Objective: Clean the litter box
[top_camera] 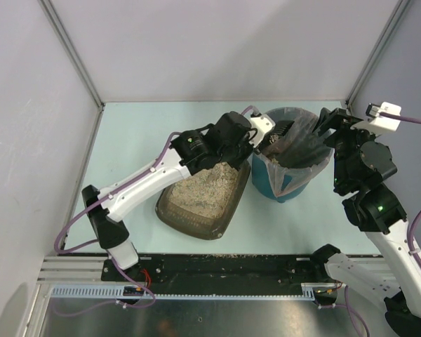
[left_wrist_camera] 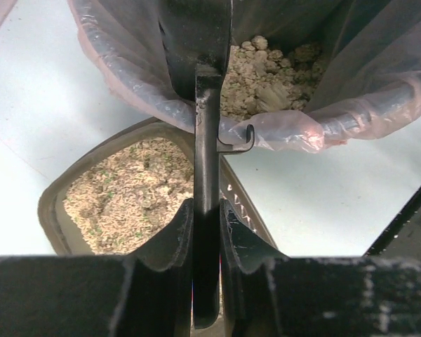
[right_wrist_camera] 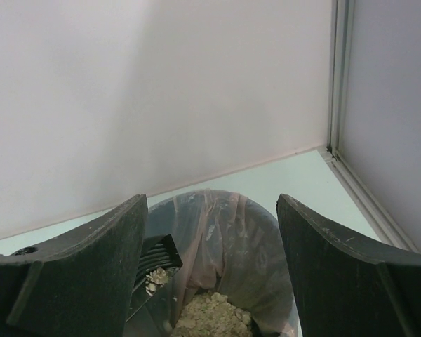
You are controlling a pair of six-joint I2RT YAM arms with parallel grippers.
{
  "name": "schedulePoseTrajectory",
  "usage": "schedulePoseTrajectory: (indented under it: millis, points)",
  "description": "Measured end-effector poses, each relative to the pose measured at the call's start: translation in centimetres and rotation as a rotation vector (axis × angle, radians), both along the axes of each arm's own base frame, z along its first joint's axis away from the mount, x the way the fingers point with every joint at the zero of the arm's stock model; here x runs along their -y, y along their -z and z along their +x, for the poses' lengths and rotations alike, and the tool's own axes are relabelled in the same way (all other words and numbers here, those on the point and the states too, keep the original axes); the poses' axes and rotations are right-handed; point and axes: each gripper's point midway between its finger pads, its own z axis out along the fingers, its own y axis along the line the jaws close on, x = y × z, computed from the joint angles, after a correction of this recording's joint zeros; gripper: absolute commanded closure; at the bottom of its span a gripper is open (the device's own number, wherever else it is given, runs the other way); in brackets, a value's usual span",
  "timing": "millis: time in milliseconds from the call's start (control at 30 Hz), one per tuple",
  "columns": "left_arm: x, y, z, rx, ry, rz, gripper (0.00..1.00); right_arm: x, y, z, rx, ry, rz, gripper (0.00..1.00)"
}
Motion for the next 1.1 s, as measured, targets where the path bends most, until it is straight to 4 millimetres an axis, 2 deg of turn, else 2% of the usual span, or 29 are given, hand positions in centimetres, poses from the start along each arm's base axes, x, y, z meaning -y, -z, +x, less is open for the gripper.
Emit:
schedulePoseTrajectory:
  millis: [167,267,367,533,633,700,733,867,967,1033,1100]
  points:
    - [-0.5,-0.3,0.4,0.028,0.0,0.03,1.0,0.1,0.1,0.0,-0.002,0.002,0.0,0.21]
    - [-0.4,-1.2,0.4,0.037,0.002,0.022,1.0,0.1,0.1,-0.1,-0.001,0.001,0.006,0.21]
    - [-0.1,-3.2,0.5,0.06,0.002,-0.014,1.0,0.1,0.0,-0.1,0.002,0.0,0.01,0.21]
    - [0.3,-8.3,0.5,0.129,0.005,-0.123,1.0,0.2,0.0,-0.3,0.006,0.002,0.015,0.21]
    - [0.0,-9.3,0.1,0.14,0.011,-0.148,1.0,0.2,0.2,-0.2,0.001,0.001,0.017,0.21]
    - [-0.2,-8.8,-0.2,0.132,0.018,-0.144,1.0,0.1,0.4,-0.2,-0.003,0.001,0.017,0.21]
    - [-0.3,-7.9,-0.4,0.117,0.025,-0.13,1.0,0.1,0.5,-0.1,-0.005,0.001,0.018,0.21]
    - [-1.0,-2.1,-1.2,0.027,0.041,-0.013,1.0,0.1,0.7,0.0,-0.01,0.002,0.017,0.21]
    - [-1.3,1.5,-1.7,-0.027,0.048,0.062,1.0,0.1,0.8,0.0,-0.011,0.002,0.015,0.21]
    - [-1.3,1.8,-1.7,-0.031,0.049,0.069,1.0,0.1,0.8,0.0,-0.011,0.004,0.016,0.21]
    - [-1.2,1.4,-1.6,-0.024,0.048,0.061,1.0,0.2,0.8,0.0,-0.011,0.007,0.016,0.21]
